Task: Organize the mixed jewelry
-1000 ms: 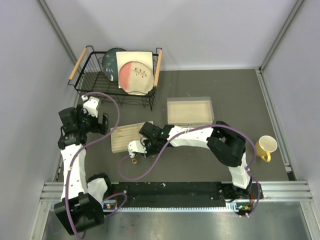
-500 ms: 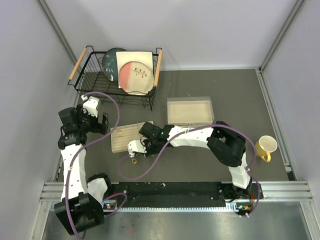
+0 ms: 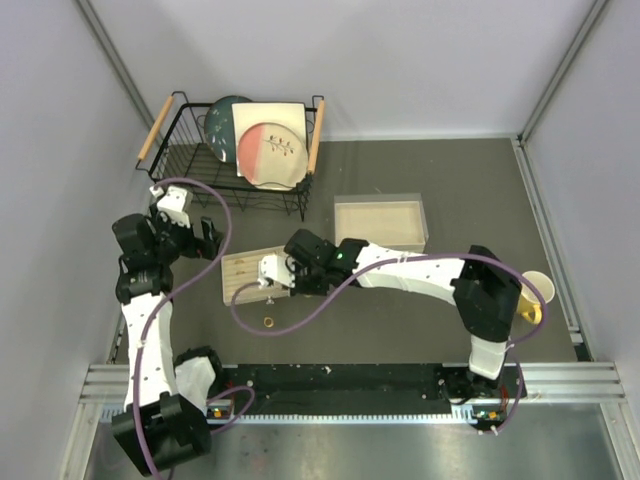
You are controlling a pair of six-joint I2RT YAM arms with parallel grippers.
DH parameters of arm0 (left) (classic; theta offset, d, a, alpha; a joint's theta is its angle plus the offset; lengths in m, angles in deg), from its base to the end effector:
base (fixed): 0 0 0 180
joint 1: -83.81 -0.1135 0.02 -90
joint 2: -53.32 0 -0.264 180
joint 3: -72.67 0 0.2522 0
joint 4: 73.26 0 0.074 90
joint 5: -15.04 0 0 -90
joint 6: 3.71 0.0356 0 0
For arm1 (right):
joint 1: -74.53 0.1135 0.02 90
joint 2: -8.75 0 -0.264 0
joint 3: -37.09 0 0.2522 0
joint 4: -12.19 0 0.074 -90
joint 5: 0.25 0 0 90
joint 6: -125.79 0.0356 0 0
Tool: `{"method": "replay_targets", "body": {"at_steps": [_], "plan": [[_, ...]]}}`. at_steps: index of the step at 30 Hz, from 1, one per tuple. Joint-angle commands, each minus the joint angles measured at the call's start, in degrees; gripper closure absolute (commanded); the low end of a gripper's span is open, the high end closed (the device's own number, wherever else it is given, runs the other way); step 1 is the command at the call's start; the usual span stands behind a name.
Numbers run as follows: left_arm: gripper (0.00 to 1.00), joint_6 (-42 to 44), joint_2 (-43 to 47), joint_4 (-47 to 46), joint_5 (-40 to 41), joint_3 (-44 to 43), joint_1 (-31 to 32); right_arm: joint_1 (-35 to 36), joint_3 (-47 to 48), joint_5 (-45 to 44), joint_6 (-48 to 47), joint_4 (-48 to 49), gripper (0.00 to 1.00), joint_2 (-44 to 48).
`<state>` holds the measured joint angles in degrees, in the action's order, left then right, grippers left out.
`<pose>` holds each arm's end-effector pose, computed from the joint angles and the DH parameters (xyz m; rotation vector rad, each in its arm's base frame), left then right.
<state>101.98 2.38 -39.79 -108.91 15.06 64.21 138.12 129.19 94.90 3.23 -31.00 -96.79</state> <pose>0.1918 0.0472 0.3011 0.2957 1.9370 -0.2011 0.1734 0.3563 0.2178 -1.9470 1.7017 0.3193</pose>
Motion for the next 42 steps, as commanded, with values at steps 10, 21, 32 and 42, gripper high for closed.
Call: {"method": "replay_targets", "body": {"at_steps": [10,21,32,42], "plan": [[0.11,-23.9,4.4,-19.2,-19.4,5.6,5.5,-4.7,19.7,-19.6,21.1,-3.6,1.0,4.6],[0.22,-34.6,-2.6,-29.4,-10.6,5.7,22.5,-5.5,35.7,-24.0,29.7,-9.2,1.0,-0.4],[0.26,-42.1,-6.1,-35.6,-12.3,4.0,23.7,-5.6,37.2,-24.8,31.3,-9.9,1.0,-2.9],[0.41,-46.6,-9.2,-39.3,-9.6,4.7,25.3,-5.6,38.1,-24.7,32.2,-10.1,1.0,-3.2]]}}
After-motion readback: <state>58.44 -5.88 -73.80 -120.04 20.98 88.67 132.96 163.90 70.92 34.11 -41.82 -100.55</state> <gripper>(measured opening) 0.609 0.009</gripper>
